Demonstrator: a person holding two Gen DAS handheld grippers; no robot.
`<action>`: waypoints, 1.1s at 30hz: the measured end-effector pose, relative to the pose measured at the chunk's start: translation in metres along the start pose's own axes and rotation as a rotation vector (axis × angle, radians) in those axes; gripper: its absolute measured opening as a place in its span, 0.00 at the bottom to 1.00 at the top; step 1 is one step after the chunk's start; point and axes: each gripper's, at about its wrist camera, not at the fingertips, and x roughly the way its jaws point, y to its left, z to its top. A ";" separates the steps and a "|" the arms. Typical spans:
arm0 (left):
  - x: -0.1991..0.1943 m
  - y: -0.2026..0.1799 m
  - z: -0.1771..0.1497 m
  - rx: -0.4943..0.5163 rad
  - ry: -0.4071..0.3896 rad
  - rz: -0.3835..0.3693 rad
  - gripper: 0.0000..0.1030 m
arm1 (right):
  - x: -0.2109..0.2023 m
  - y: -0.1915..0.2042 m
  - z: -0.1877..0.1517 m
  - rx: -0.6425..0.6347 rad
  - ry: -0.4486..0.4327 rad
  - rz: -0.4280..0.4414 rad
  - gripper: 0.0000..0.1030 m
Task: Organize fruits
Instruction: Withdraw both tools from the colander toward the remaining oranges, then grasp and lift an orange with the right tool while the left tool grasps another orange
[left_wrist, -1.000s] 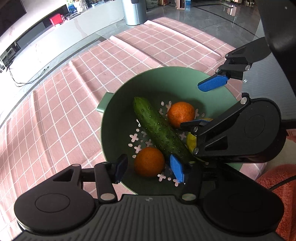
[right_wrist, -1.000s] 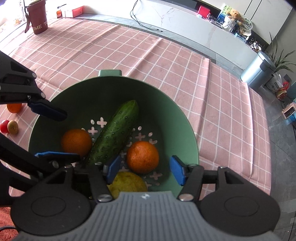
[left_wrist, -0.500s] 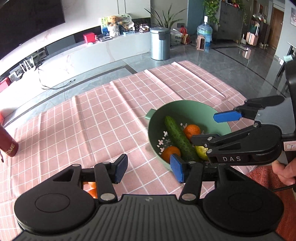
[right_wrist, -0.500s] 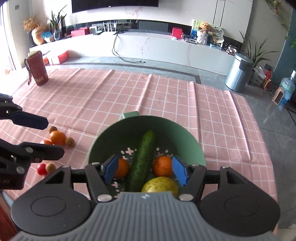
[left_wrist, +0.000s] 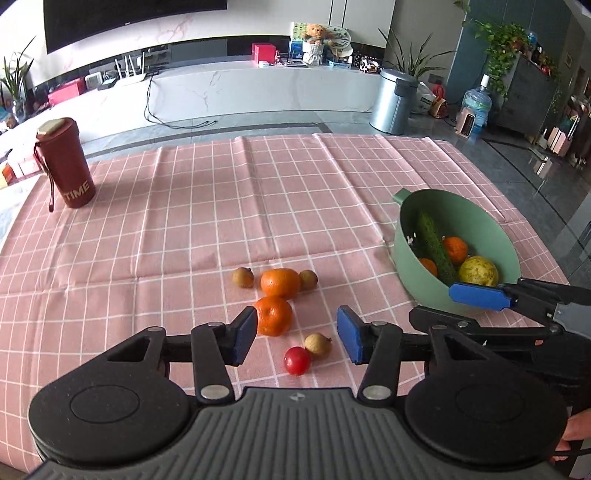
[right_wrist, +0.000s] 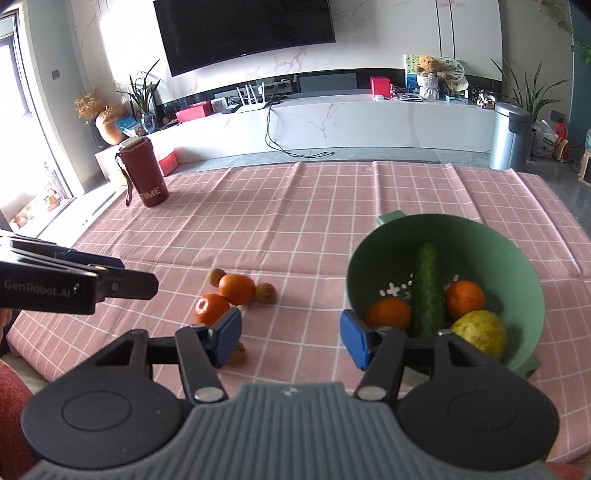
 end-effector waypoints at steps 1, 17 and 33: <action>0.002 0.004 -0.003 -0.011 0.004 -0.007 0.56 | 0.004 0.004 -0.002 -0.007 0.004 0.007 0.51; 0.083 0.035 -0.010 -0.072 0.108 -0.053 0.61 | 0.089 0.016 0.007 -0.136 0.116 0.024 0.33; 0.106 0.054 -0.014 -0.172 0.160 -0.123 0.46 | 0.125 0.015 0.011 -0.175 0.102 0.041 0.30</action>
